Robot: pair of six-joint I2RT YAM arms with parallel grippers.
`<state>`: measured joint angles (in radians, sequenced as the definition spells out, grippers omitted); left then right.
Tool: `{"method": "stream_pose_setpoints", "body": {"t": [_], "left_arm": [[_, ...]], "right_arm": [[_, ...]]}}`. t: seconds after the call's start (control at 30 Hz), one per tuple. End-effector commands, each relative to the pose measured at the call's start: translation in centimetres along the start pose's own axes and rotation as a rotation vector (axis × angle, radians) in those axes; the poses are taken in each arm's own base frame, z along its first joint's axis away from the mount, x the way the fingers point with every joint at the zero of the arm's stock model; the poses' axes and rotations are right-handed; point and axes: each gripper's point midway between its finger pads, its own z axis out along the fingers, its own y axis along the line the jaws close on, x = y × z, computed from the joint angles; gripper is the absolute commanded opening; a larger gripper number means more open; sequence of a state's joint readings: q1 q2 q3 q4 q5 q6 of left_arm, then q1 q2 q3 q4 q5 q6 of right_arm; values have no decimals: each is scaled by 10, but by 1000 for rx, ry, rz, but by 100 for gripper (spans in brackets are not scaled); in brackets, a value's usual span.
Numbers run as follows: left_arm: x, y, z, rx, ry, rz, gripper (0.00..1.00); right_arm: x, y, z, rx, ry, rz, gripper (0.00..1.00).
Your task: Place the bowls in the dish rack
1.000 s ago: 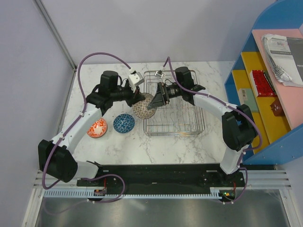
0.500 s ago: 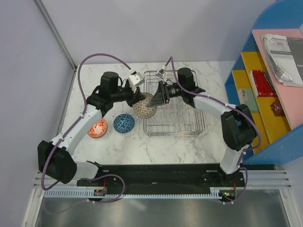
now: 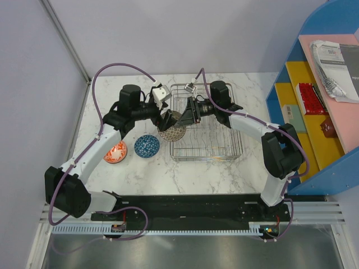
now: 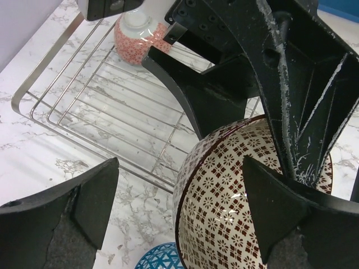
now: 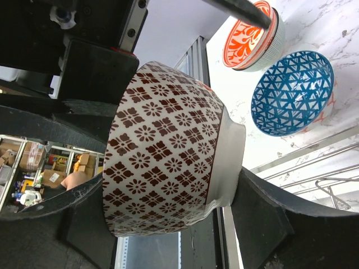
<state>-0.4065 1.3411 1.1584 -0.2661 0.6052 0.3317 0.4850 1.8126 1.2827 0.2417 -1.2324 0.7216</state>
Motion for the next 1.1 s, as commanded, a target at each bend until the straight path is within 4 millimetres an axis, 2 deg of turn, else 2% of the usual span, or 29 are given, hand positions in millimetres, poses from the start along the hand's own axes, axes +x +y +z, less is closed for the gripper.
{"method": "stream_pose_setpoints", "body": {"t": [0.0,0.13,0.27,0.47,0.5,0.53,0.57,0.6,0.63,0.67,0.7,0.73,0.77,0.8,0.83,0.87,0.9,0.93,0.97,1.03,1.07], "left_arm": [[-15,3,1,-7,-46,28,100],[-16,15,0,-62,-40,16,100],[-22,31,-10,-116,-54,-34,100],[-33,68,-44,-197,-119,-137,100],[-30,82,-54,-239,-121,-159,100],[-28,91,-60,-277,-116,-173,100],[-23,103,-70,-321,-109,-192,100],[-15,108,-75,-346,-90,-212,100],[-5,115,-81,-387,-64,-234,100],[3,118,-86,-400,-47,-247,100],[15,127,-97,-439,-30,-270,100],[35,126,-100,-450,3,-311,100],[46,128,-106,-470,18,-329,100],[60,138,-123,-519,28,-360,100],[77,136,-129,-532,48,-390,100],[90,143,-145,-575,55,-421,100],[98,144,-152,-587,63,-441,100],[110,139,-156,-572,75,-469,100],[121,143,-170,-600,79,-498,100],[136,138,-176,-577,83,-530,100],[146,139,-187,-591,83,-563,100]], "right_arm": [[-8,17,-5,-15,-14,-113,0],[-11,10,-8,16,-32,-112,0],[-17,4,-13,53,-53,-129,0],[-31,-13,-22,160,-105,-141,0],[-31,-21,-27,196,-103,-145,0],[-39,-28,-30,249,-127,-167,0],[-48,-27,-33,283,-132,-187,0],[-43,-38,-39,345,-100,-197,0],[-52,-52,-47,456,-122,-216,0],[-67,-49,-52,504,-136,-264,0],[-67,-58,-59,576,-126,-251,0],[-83,-64,-70,667,-148,-308,0],[-88,-68,-77,720,-152,-330,0],[-86,-77,-81,770,-129,-319,0],[-91,-80,-86,808,-121,-351,0],[-102,-88,-96,887,-132,-367,0],[-100,-92,-101,929,-114,-364,0],[-110,-91,-106,969,-125,-385,0],[-113,-104,-116,1047,-107,-411,0],[-117,-107,-120,1119,-86,-439,0],[-117,-113,-123,1149,-61,-465,0]]}}
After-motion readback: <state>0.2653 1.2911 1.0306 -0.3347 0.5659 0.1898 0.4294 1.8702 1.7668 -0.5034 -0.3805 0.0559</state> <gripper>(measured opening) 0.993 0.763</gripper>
